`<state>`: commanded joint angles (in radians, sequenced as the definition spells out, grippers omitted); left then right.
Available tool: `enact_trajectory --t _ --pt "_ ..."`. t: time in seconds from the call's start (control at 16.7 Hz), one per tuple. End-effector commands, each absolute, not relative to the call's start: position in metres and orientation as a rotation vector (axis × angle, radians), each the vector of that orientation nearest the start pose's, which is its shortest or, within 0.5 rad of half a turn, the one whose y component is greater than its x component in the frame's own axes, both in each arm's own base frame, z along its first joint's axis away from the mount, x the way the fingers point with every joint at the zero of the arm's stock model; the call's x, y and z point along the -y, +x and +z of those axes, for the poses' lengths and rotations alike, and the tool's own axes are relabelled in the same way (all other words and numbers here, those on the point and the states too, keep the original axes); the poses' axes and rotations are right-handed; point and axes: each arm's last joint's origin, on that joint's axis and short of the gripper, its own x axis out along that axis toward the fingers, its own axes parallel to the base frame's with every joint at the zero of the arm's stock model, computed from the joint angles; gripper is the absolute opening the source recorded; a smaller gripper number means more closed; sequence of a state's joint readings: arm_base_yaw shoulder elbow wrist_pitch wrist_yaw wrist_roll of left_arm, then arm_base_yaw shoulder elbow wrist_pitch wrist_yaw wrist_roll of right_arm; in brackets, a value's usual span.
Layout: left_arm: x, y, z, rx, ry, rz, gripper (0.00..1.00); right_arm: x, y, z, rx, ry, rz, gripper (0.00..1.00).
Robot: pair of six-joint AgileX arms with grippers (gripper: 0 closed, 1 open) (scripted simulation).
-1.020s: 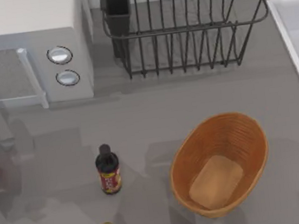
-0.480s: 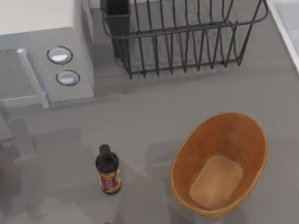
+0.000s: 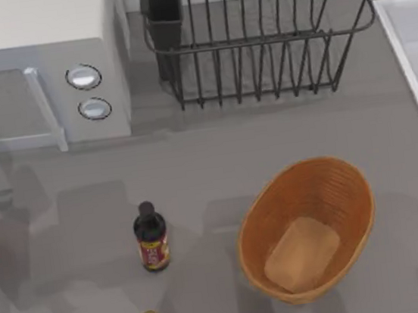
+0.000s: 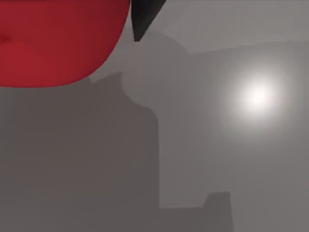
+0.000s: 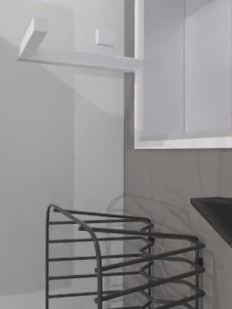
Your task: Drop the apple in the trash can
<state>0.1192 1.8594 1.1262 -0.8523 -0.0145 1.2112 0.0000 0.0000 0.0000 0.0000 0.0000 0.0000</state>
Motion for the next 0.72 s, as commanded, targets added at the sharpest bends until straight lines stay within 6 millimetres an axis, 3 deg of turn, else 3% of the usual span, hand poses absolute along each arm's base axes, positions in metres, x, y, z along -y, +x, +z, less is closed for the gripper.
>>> enact_trajectory --t 0.54,0.72 --pt "-0.040 0.320 0.247 -1.365 0.893 -0.801 0.00 0.001 0.106 0.160 0.000 0.000 0.000 1.00" --pt "-0.039 0.322 0.264 -1.374 0.870 -0.824 0.00 0.001 0.106 0.160 0.000 0.000 0.000 1.00"
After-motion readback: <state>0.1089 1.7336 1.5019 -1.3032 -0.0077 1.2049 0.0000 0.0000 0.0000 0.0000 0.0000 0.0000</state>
